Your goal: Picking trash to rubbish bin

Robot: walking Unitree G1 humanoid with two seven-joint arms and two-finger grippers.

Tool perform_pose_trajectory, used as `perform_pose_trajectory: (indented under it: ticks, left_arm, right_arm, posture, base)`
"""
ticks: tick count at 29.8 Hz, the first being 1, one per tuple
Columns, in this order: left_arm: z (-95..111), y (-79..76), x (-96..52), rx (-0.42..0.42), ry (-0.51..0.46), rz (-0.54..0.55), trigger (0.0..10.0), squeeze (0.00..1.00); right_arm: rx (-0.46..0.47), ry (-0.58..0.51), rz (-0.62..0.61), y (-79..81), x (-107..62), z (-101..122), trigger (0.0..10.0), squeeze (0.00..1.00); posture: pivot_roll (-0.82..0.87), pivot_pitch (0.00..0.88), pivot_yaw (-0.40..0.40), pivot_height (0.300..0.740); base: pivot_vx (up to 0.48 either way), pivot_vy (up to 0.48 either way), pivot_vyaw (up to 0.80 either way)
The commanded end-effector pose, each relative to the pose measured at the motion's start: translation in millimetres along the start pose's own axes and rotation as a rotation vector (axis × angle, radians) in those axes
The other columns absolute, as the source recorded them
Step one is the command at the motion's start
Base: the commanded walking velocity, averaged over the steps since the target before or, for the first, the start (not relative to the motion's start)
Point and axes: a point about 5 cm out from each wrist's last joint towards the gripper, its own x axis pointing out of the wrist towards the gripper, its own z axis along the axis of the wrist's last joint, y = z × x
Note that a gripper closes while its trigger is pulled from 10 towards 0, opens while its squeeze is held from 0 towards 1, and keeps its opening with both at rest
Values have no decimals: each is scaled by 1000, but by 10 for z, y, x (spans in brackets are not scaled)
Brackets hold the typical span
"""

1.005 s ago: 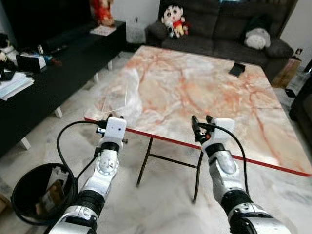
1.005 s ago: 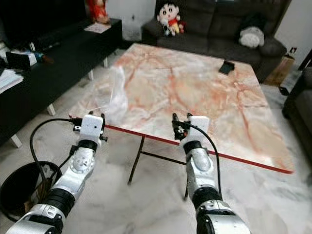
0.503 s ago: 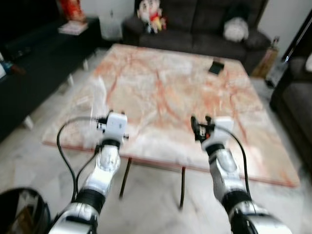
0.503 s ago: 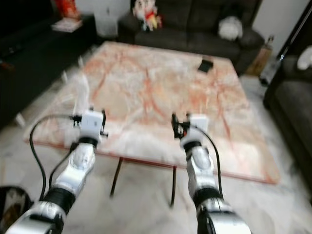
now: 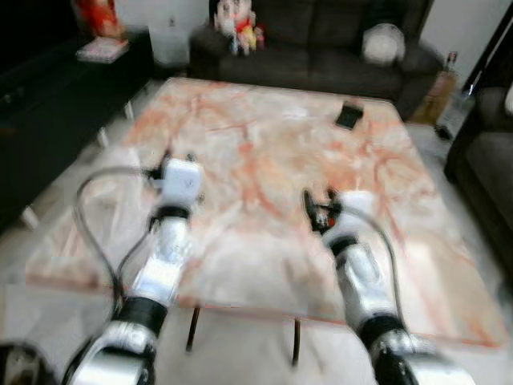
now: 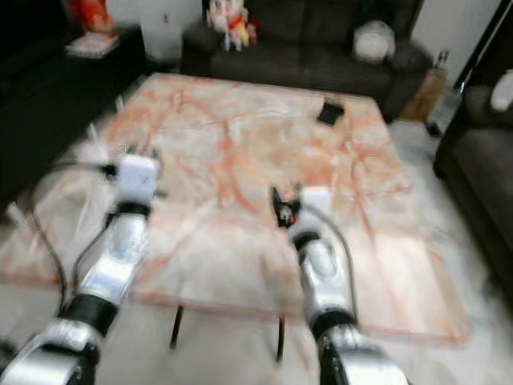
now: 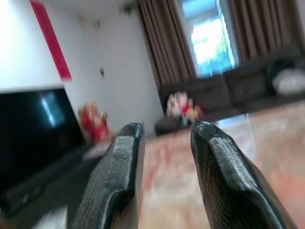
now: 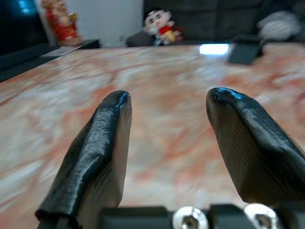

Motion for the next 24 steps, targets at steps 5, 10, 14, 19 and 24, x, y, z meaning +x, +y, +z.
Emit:
perform_pose_trajectory:
  ticks: [5,10,14,19,24]
  left_arm:
    - [26,169,81,62,6,85,10000,1000]
    - [6,244,80,84,26,129,10000,1000]
    - [-1,307,75,104,45,158,10000,1000]
    - [13,380,62,124,72,204,10000,1000]
    - [-59,352,27,106,161,179,10000,1000]
  right_arm:
    - [14,-17,28,122,59,40,10000,0]
    - [13,-16,25,112,55,38,10000,0]
    - [12,-14,24,105,51,34,10000,0]
    - [11,-12,26,100,51,34,10000,0]
    - [12,-11,29,106,51,31,10000,0]
  posture:
    - [225,0,-91,740]
    - [222,0,-92,740]
    - [222,0,-92,740]
    - [226,0,-98,740]
    - [226,0,-98,740]
  base:
    - [0,0,0]
    - [0,0,0]
    - [0,0,0]
    - [0,0,0]
    - [0,0,0]
